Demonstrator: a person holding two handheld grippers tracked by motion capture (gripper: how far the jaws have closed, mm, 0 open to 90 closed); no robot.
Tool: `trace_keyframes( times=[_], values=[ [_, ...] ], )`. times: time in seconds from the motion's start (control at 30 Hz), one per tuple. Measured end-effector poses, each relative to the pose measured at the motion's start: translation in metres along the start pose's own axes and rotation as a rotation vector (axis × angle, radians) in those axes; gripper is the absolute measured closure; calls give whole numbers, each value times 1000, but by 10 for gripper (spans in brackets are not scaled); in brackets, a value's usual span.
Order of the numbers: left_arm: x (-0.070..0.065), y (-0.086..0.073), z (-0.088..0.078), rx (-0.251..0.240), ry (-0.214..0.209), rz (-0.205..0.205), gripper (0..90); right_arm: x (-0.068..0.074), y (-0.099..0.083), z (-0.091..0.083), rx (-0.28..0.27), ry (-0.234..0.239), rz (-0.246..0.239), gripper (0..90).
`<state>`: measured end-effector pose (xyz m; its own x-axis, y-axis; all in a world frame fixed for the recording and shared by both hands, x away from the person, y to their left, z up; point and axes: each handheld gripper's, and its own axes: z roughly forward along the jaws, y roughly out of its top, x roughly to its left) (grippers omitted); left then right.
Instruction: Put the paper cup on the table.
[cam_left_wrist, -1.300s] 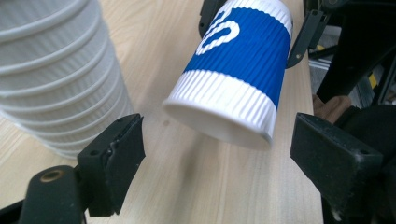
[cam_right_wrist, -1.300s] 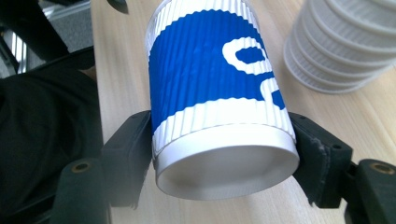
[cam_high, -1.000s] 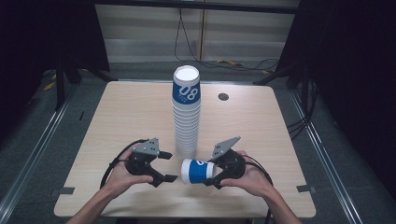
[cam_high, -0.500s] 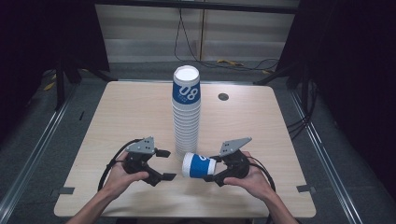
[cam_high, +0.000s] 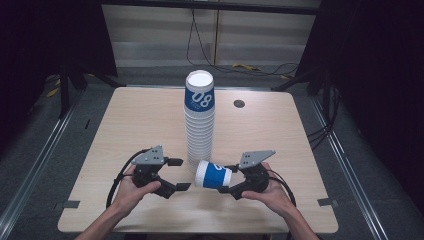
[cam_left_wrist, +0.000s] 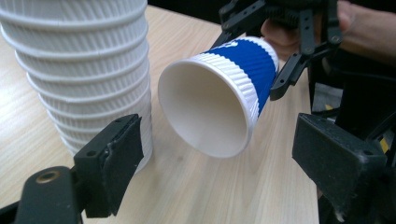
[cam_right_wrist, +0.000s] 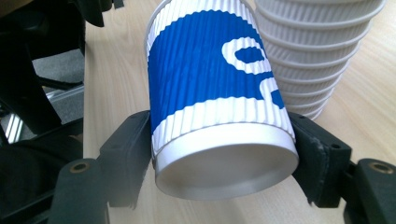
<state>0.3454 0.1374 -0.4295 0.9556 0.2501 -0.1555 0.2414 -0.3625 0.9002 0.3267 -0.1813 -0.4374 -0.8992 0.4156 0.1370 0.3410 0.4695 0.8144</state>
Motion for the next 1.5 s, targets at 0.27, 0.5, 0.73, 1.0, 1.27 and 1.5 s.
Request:
trace_keyframes(
  times=[0.27,0.5,0.73,1.0,1.27,1.5],
  values=[
    [0,0,-2,-47,-12,-41,159,-1,-2,-1,-90,65,16,285],
    [0,2,-4,-82,-27,-75,157,-2,-3,-3,-172,97,37,286],
    [-2,1,-1,-78,-18,-59,157,0,-5,1,-225,129,37,286],
    [-5,1,4,-83,-45,-35,154,4,-5,6,-267,159,23,286],
    [-4,0,13,-64,-79,-33,126,5,-5,9,-264,176,14,287],
    [-7,-2,22,-56,-67,-18,90,7,-4,13,-238,179,7,287]
  ],
)
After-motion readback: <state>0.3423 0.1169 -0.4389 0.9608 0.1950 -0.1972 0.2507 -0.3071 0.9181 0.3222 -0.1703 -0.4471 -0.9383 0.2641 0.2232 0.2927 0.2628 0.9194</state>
